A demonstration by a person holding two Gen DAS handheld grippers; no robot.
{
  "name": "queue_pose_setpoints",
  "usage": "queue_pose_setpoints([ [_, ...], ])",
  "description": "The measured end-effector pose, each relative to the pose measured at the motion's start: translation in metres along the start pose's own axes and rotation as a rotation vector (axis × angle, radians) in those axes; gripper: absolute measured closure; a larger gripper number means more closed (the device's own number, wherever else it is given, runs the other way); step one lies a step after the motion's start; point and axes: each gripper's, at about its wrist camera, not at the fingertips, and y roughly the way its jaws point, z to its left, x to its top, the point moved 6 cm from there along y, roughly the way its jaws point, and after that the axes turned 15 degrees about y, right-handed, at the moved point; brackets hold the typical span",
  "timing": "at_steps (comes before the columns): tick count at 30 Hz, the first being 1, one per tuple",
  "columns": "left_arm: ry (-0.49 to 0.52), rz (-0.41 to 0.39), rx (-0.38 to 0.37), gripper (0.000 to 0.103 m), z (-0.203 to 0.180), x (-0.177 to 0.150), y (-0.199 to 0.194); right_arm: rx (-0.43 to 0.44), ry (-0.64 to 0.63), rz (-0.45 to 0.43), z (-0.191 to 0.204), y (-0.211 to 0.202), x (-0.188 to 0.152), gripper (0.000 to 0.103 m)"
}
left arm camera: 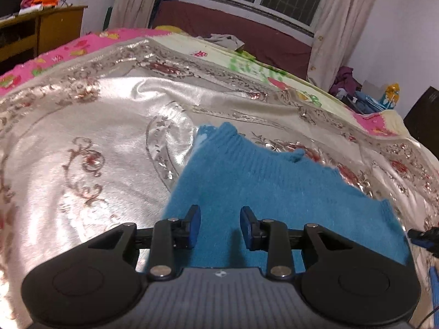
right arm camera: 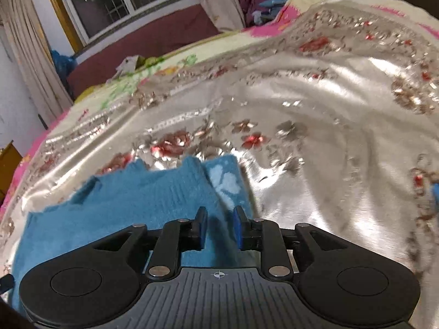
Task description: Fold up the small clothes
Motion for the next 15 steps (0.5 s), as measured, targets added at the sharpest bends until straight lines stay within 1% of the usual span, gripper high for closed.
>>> queue_pose_setpoints([
  [2, 0.009, -0.004, -0.003, 0.066, 0.003, -0.005, -0.007, 0.016, -0.003, 0.013, -0.005, -0.013, -0.007, 0.065],
  [5, 0.006, 0.012, 0.008, 0.066, 0.014, -0.016, -0.013, 0.023, 0.007, 0.058, -0.016, -0.025, -0.022, 0.063],
  [7, -0.015, 0.013, 0.008, 0.066, 0.022, -0.021, -0.017, 0.050, 0.046, 0.093, -0.024, -0.031, -0.033, 0.055],
  [8, -0.026, 0.009, 0.010, 0.065, 0.026, -0.022, -0.020, 0.066, 0.067, 0.116, -0.028, -0.032, -0.039, 0.049],
  [10, -0.043, 0.005, 0.016, 0.063, 0.032, -0.024, -0.022, 0.075, 0.087, 0.141, -0.034, -0.031, -0.049, 0.048],
  [12, -0.056, 0.010, 0.005, 0.061, 0.036, -0.025, -0.022, 0.067, 0.089, 0.149, -0.038, -0.030, -0.058, 0.048],
  [15, -0.037, 0.013, -0.019, 0.060, 0.035, -0.025, -0.020, 0.074, 0.117, 0.156, -0.045, -0.031, -0.066, 0.047],
])
